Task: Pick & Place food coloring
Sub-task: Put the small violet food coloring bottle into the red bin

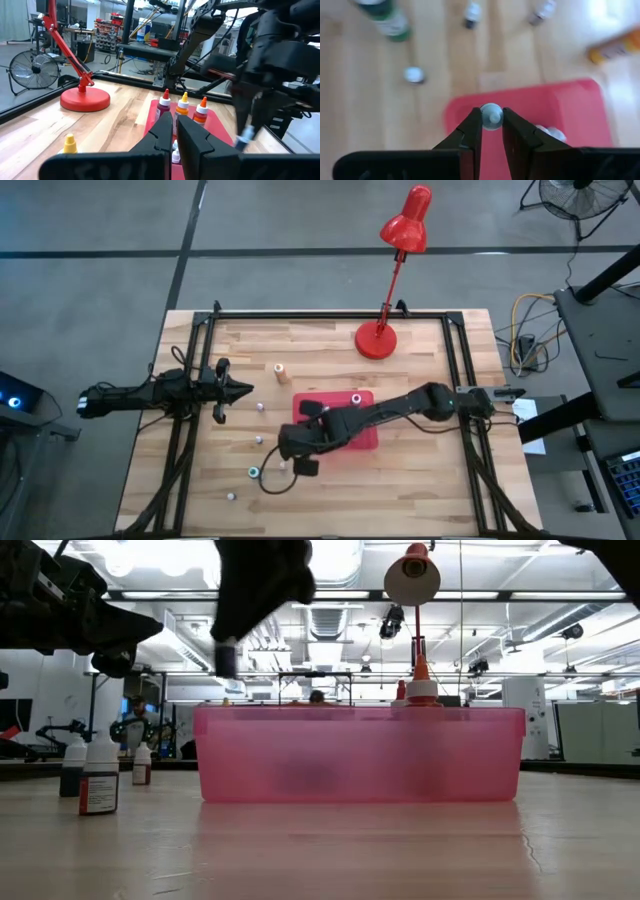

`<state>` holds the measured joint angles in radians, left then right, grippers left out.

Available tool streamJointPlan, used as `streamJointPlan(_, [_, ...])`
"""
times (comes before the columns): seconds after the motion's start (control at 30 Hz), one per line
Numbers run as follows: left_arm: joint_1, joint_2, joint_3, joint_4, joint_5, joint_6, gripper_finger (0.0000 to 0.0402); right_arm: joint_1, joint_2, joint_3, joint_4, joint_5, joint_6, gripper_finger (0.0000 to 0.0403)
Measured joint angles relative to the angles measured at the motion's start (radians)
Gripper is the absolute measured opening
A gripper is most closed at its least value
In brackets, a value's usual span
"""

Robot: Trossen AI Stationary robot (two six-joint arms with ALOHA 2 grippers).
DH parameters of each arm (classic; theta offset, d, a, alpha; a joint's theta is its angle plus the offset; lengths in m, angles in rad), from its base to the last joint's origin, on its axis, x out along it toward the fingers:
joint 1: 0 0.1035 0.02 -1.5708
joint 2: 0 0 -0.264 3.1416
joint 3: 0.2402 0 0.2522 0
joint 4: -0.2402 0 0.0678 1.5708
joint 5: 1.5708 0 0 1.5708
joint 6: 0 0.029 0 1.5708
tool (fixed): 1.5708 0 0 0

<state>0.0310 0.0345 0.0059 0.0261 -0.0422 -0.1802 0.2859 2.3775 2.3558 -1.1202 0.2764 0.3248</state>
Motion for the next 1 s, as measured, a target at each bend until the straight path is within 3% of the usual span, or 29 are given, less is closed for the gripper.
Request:
streamJointPlan(0.2, [0.000, 0.000, 0.000, 0.000, 0.000, 0.000, 0.0000, -0.028, 0.000, -0.002, -0.058, 0.068, 0.119, 0.0050])
streamJointPlan(0.67, [0.000, 0.000, 0.000, 0.000, 0.000, 0.000, 0.0000, -0.076, 0.000, -0.069, -0.057, 0.067, 0.332, 0.0049])
streamJointPlan(1.0, [0.000, 0.000, 0.000, 0.000, 0.000, 0.000, 0.0000, -0.075, 0.000, -0.092, -0.048, 0.052, 0.575, 0.0049])
